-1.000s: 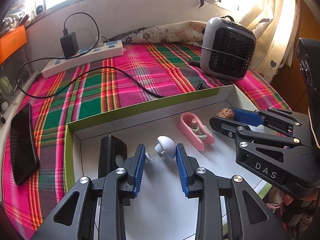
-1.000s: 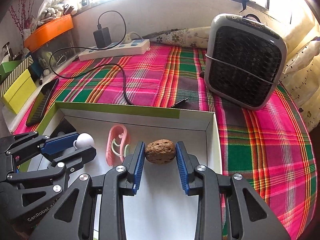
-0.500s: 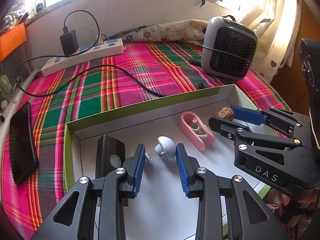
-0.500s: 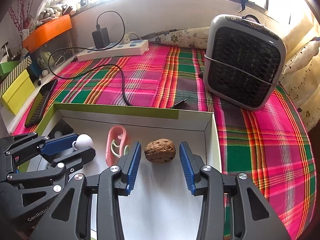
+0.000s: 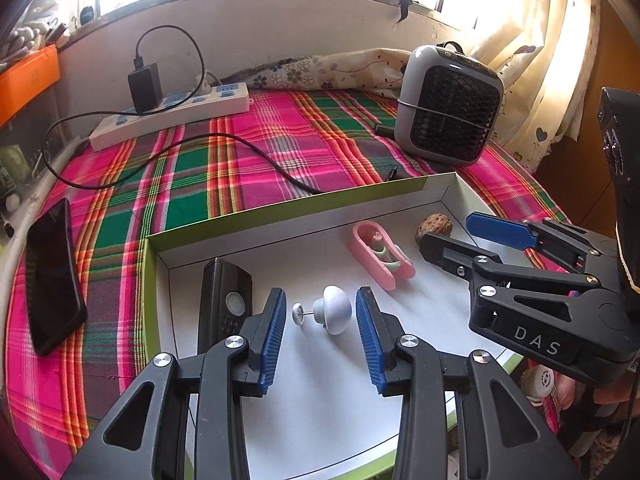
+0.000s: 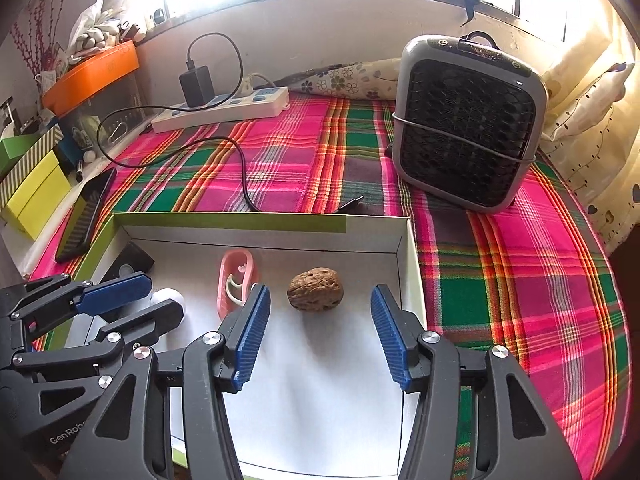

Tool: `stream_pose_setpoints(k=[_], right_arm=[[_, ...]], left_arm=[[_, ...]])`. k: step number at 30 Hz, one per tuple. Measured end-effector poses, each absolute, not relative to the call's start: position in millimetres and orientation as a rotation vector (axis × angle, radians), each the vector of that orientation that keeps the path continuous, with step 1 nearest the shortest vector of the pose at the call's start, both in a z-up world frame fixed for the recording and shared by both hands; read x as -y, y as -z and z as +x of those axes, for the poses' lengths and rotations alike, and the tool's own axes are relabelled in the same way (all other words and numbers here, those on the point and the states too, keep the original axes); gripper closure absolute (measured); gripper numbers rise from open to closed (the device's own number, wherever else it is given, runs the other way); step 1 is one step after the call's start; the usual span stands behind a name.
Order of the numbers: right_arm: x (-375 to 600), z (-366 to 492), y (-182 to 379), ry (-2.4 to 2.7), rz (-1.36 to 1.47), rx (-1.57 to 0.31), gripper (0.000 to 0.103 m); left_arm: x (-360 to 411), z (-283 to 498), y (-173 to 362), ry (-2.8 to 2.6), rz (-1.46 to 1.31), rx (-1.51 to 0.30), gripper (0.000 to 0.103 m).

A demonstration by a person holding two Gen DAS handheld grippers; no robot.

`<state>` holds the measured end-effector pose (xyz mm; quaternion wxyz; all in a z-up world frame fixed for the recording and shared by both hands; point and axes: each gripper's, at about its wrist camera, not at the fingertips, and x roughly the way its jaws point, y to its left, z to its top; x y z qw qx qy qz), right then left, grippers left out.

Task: Organize objects
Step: 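Open the right tool dropping the walnut while the left tool releases the mushroom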

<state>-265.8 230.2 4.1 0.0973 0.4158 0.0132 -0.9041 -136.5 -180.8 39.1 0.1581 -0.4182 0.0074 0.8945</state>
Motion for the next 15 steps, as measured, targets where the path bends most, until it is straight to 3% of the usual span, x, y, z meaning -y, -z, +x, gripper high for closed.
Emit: stream_pose_setpoints(k=[6, 10, 12, 15], right_arm=[[-230, -255, -12, 2.689, 1.212, -0.031, 0.049], [-229, -247, -16, 2.695, 1.200, -0.031, 0.049], [-229, -243, -18, 2.698, 1.197, -0.031, 0.049], [-229, -236, -22, 2.706, 1.182, -0.026, 0.049]], left_arm=[[309, -86, -56, -2.559, -1.154, -0.027, 0.068], [277, -89, -57, -2.566, -1.151, -0.020, 0.068], [199, -110, -54, -2.567, -1.144, -0.025, 0.068], [146, -128, -54, -2.571, -1.134, -0.037, 0.068]])
